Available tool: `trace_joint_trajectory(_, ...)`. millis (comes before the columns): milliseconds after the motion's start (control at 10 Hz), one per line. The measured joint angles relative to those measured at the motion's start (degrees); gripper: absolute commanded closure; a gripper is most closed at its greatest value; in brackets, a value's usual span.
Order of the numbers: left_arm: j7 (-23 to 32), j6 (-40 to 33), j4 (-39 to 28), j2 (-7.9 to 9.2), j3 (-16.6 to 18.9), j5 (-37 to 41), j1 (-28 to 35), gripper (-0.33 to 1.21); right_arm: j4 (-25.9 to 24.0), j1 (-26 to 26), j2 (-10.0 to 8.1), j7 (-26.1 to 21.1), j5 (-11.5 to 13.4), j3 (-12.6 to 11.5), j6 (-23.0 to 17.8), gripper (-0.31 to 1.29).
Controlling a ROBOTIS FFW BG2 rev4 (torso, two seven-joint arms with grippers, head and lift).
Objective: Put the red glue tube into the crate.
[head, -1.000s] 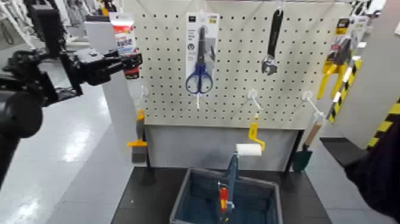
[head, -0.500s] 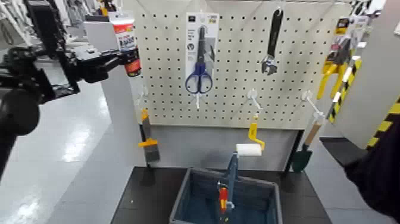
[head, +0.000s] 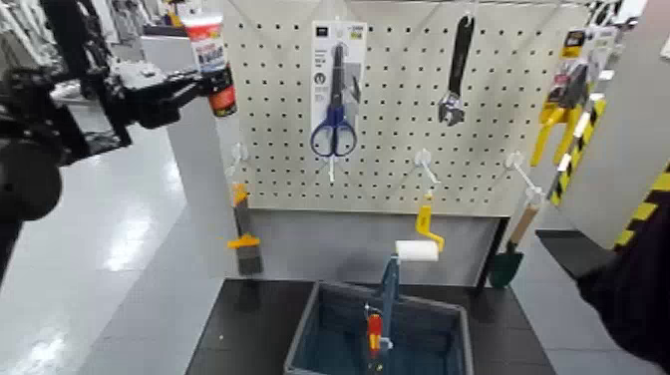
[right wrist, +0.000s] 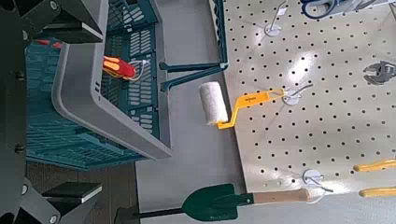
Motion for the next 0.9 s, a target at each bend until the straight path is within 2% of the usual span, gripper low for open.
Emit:
trace_joint_trajectory(400, 2.29, 3.93, -9.29, -0.70, -2.38, 5.17, -0.31, 1.15, -0.13, 0.11, 0.00, 0.00, 0.00, -0.11, 0.00, 0.17)
trace_joint_trajectory(600, 3.68, 4.38, -9.75, -1.35, -4.84, 7.49, 0.03, 1.15, -0.09, 0.08, 0.00, 0.00, 0.00, 0.06, 0.00, 0.17)
trace_joint_trajectory(900, 4.88, 3.48, -7.29, -2.90, -10.74, 12.87, 1.17, 1.15, 0.02, 0.00, 0.00, 0.00, 0.00, 0.24, 0.01, 0.17)
